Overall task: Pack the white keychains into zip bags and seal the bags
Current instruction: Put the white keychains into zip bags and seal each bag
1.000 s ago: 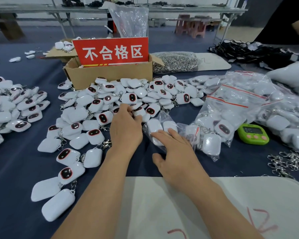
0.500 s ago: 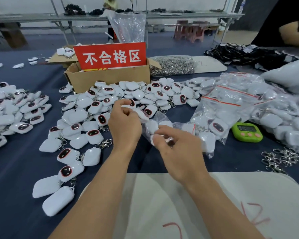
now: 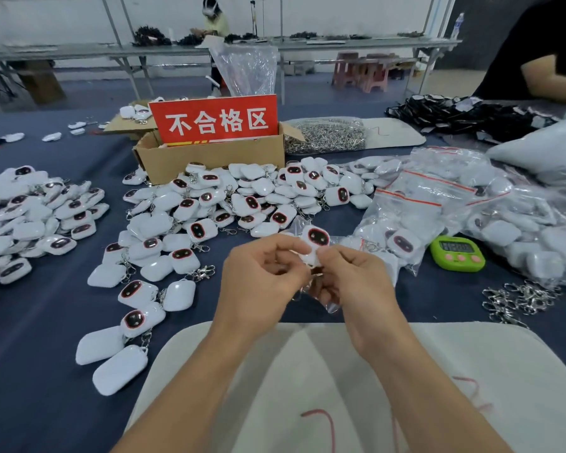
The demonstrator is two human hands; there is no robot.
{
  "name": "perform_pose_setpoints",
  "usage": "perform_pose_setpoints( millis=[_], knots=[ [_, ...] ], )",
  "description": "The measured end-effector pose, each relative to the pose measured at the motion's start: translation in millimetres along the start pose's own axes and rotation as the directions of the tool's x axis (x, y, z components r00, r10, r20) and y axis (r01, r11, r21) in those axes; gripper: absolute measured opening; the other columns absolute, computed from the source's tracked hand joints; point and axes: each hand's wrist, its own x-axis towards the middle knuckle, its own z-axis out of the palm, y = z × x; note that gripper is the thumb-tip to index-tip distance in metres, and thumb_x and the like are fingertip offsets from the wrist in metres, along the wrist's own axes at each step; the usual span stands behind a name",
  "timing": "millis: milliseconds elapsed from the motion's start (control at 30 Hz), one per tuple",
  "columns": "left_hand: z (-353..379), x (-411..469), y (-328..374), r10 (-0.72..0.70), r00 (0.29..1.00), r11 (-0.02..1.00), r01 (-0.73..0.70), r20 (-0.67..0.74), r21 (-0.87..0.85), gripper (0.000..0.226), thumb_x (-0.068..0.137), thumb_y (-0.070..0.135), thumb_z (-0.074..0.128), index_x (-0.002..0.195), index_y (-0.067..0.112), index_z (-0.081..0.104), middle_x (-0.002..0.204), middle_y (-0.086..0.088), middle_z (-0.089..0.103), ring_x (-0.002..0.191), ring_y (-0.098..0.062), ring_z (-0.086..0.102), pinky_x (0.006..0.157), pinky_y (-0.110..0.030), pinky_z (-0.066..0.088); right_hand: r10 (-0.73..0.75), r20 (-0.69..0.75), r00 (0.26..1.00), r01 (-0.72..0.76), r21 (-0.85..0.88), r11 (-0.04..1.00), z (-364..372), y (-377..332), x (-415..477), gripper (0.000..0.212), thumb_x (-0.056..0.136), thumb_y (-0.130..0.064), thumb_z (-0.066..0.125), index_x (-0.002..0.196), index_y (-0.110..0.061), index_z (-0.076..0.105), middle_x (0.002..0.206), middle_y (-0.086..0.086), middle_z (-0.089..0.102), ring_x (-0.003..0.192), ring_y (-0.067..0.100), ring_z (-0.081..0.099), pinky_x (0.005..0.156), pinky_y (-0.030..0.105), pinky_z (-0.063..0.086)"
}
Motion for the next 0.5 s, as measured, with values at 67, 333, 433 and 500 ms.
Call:
perform_pose_setpoints(
  millis=[67, 333, 433, 500],
  knots=[
    [-4, 1, -2, -0.115, 0.993, 0.978, 0.112, -0.005, -0.178, 0.017, 0.078, 0.016, 0.075, 0.092, 0.027, 0.077, 0.069, -0.009, 0.072, 0.065, -0.019, 0.07, 0.064, -0.032, 0.06, 0.005, 0.013, 1.0, -0.005, -0.068, 0.998, -1, 0, 0, 0.027, 0.097, -0.013, 0.062, 0.072, -0.013, 0.073, 0.059, 0.011, 0.063, 0.045, 0.014, 0.047, 0.042, 0.02, 0.035],
    [-7, 13, -10, -0.225, 0.968, 0.952, 0.243, 0.111, -0.184, 0.028, 0.096, 0.011, 0.065, 0.08, 0.026, 0.082, 0.049, 0.006, 0.044, 0.047, -0.012, 0.046, 0.047, -0.019, 0.04, -0.034, 0.084, 0.996, 0.045, -0.142, 0.989, 2, 11, 4, 0.015, 0.092, -0.016, 0.066, 0.079, -0.009, 0.073, 0.062, 0.014, 0.064, 0.051, 0.021, 0.052, 0.045, 0.023, 0.039],
    [-8, 17, -11, -0.233, 0.963, 0.942, 0.258, 0.134, -0.215, 0.02, 0.094, 0.008, 0.066, 0.083, 0.013, 0.081, 0.05, 0.002, 0.045, 0.047, -0.013, 0.047, 0.048, -0.019, 0.04, -0.037, 0.085, 0.996, 0.043, -0.067, 0.997, 3, 12, 8, 0.02, 0.097, -0.016, 0.063, 0.091, 0.0, 0.073, 0.068, 0.016, 0.065, 0.048, 0.018, 0.052, 0.041, 0.022, 0.036],
    [-10, 17, -11, -0.225, 0.965, 0.936, 0.253, 0.138, -0.244, 0.017, 0.093, 0.007, 0.066, 0.084, 0.008, 0.081, 0.051, 0.0, 0.048, 0.047, -0.014, 0.049, 0.049, -0.019, 0.041, -0.042, 0.092, 0.995, 0.047, -0.052, 0.998, 4, 11, 8, 0.02, 0.099, -0.014, 0.061, 0.091, -0.001, 0.074, 0.067, 0.015, 0.065, 0.048, 0.017, 0.051, 0.041, 0.021, 0.034]
  ],
)
